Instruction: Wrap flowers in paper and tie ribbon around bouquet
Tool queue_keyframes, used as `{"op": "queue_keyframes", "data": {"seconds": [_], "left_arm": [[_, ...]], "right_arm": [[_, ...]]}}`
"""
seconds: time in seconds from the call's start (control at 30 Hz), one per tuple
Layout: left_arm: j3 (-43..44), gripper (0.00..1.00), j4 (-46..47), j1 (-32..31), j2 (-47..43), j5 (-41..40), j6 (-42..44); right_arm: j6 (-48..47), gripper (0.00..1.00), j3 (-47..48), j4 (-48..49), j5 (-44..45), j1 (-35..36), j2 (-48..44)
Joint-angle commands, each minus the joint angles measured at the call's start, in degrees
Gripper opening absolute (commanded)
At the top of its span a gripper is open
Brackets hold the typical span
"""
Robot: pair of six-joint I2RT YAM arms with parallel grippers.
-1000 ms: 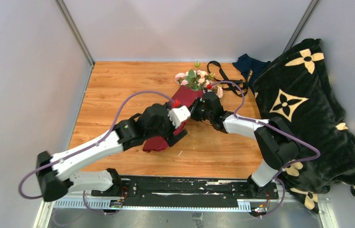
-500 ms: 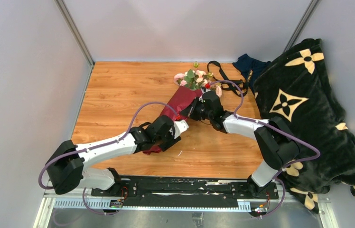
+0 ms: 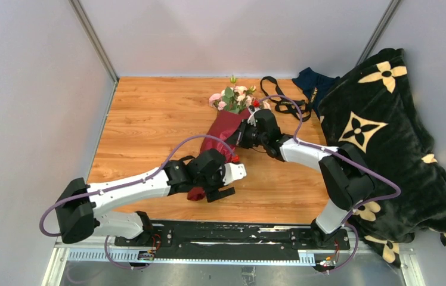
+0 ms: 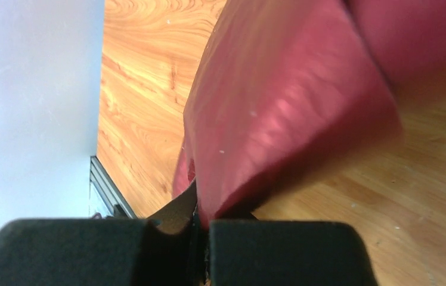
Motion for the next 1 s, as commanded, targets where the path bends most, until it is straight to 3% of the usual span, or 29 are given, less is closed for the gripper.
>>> {"op": "queue_keyframes", "data": {"seconds": [0.0,0.1,0.13,0.27,0.33,0.37,0.47,0.6,0.73,0.87,0.97], "left_arm": [[20.74,0.93,-22.9,0.82,-2.66,8.93,15.66],[35.8,0.95,-42.69,7.42,0.64,13.71,21.83],[37.49,0.93,-45.37,10.34,1.39,13.41,21.43],[30.23,0.86,-42.23,22.4,-2.96,14.61,17.21],[24.69,0.85,-38.55,25.0,-6.55,15.67,15.54],[20.97,0.82,-37.34,25.03,-8.17,18.55,18.97],[13.07,0.77,-31.95,21.18,-12.27,27.32,30.93],[5.59,0.84,-18.45,4.57,-10.16,18.32,46.27],[11.3,0.92,-11.71,2.3,0.97,25.33,60.29],[16.78,0.98,-12.77,1.77,8.73,28.96,76.81],[21.65,1.0,-17.94,0.29,15.15,29.66,81.21]], "right_arm": [[-16.32,0.0,4.19,-9.56,-9.03,-2.13,-0.55],[-26.25,0.0,7.36,-16.67,-21.52,-2.78,2.03],[-28.6,0.0,8.14,-18.86,-24.01,-2.84,2.96],[-37.02,0.0,10.47,-27.5,-23.21,-3.39,6.61],[-39.53,0.0,12.11,-30.42,-24.28,-3.92,9.01],[-40.17,0.0,12.88,-30.83,-25.76,-4.02,10.55],[-39.42,0.0,15.65,-31.07,-28.12,-4.05,13.64],[-39.18,0.0,15.16,-31.36,-26.98,-4.12,12.84],[-36.38,0.0,13.48,-30.71,-25.43,-3.87,10.53],[-34.17,0.0,10.64,-27.57,-22.19,-2.79,6.62],[-32.13,0.0,8.44,-24.19,-21.79,-2.8,4.29]]}}
